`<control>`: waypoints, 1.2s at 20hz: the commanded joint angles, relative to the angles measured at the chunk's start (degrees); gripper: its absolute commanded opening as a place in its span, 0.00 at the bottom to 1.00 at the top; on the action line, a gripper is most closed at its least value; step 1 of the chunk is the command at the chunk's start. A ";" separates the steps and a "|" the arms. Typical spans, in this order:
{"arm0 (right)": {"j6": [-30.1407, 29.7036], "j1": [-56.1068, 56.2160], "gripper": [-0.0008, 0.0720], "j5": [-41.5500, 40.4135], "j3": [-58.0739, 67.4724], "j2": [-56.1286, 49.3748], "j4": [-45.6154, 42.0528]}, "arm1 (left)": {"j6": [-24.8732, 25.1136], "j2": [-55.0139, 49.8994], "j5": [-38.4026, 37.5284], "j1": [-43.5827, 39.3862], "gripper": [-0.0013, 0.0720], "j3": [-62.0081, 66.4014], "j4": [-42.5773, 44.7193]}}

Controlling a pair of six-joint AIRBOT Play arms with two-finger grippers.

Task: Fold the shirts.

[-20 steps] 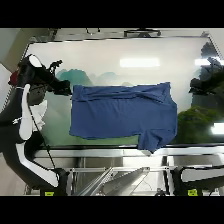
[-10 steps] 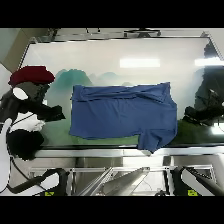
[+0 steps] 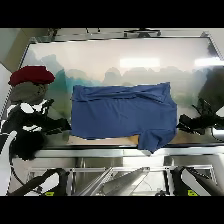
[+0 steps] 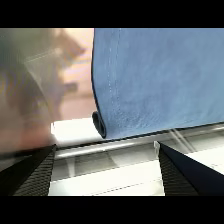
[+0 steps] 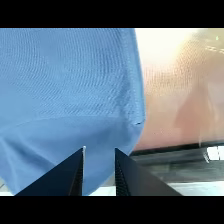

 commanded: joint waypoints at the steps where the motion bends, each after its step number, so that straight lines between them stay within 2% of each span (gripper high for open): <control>1: -0.55 0.02 0.32 0.37 -0.24 -0.02 1.90 | 2.40 -2.14 2.78 0.07 0.97 0.26 -0.39; 5: -0.55 0.02 0.32 1.01 -0.24 0.00 1.86 | 11.63 -10.88 2.08 -0.13 0.96 0.00 -11.04; 7: -1.22 -0.02 0.32 2.23 -0.17 0.04 1.86 | 12.90 -14.80 1.57 -0.66 0.96 0.94 -12.28; 8: -1.25 -0.04 0.32 3.08 -0.17 0.04 1.86 | 13.05 -16.48 0.13 -0.66 0.88 1.90 -12.28; 10: -1.40 -0.04 0.32 4.11 -0.20 0.04 1.86 | 13.68 -18.78 -2.69 -0.66 0.49 3.76 -12.35; 12: -1.36 -0.04 0.32 5.46 -0.20 0.02 1.84 | 13.66 -19.58 -4.61 -0.66 0.27 5.29 -12.41; 13: -1.31 -0.11 0.32 6.73 -0.20 0.04 1.79 | 13.70 -19.50 -4.98 -0.66 0.10 5.99 -12.39; 14: -0.46 -0.31 0.32 8.02 -0.22 0.04 0.90 | 14.10 -19.04 -4.98 -0.66 0.04 6.54 -12.39; 16: 2.78 -1.86 0.32 8.59 -0.74 0.46 -1.97 | 14.93 -17.68 -4.31 -0.66 0.04 6.69 -12.20; 20: 4.44 -7.02 0.34 6.95 -6.91 1.42 -1.49 | 15.45 -17.00 -3.26 -0.66 0.04 6.67 -12.35; 22: 4.17 -7.63 0.56 3.04 -11.02 0.35 3.58 | 15.34 -17.00 -3.39 -0.98 0.04 6.67 -12.46; 24: 1.57 -6.95 0.54 -0.70 -14.78 -1.62 9.86 | 15.37 -17.00 -3.50 -1.55 0.04 6.67 -12.39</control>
